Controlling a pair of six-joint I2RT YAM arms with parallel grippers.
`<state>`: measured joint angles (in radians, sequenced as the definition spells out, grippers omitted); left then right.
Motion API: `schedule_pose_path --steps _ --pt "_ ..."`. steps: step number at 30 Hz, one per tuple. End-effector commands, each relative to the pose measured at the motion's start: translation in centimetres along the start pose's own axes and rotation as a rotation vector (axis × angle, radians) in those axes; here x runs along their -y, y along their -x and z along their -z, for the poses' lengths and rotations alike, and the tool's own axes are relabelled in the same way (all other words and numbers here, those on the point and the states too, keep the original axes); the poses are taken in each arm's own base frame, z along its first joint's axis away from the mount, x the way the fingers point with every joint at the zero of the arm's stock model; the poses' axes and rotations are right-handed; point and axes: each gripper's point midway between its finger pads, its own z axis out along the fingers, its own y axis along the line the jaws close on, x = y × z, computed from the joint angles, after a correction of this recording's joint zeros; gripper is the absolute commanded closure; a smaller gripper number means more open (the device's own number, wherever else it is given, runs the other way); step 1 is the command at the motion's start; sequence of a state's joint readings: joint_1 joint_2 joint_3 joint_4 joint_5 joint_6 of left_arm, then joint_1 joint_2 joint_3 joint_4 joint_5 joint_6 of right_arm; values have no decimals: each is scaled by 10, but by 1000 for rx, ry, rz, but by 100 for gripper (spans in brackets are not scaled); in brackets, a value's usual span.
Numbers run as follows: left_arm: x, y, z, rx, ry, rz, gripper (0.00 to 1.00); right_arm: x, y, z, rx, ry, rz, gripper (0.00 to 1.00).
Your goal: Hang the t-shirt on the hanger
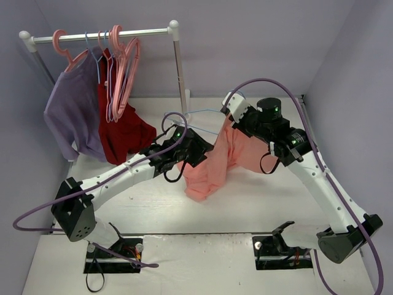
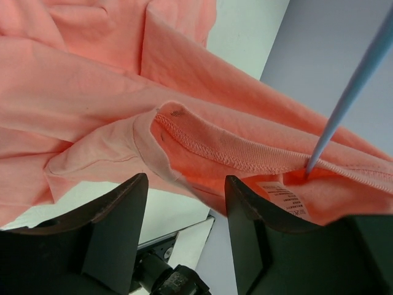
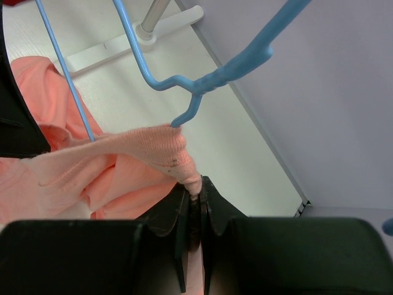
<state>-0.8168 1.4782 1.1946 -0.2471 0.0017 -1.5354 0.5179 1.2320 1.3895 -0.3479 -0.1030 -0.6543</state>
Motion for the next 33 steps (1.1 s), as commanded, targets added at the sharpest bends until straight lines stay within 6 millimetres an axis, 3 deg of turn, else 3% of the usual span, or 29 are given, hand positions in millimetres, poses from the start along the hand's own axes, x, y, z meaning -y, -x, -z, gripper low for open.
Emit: schedule_pose_path --steps 1,10,16,21,29,33 --pt "19 -3 1 -2 -70 39 55 24 33 18 127 -102 -12 100" --pt "3 -9 -10 -23 -45 58 83 21 34 24 141 -99 -33 100" --pt "5 -8 -10 -20 -59 58 98 20 34 28 149 -100 -41 100" --pt "10 -4 -2 -7 -73 29 100 19 33 32 151 -106 -45 100" --pt "-5 42 21 95 -19 -88 100 20 26 41 142 -132 -53 100" --pt "-14 86 38 128 13 -125 100 18 22 43 139 -133 -54 100"
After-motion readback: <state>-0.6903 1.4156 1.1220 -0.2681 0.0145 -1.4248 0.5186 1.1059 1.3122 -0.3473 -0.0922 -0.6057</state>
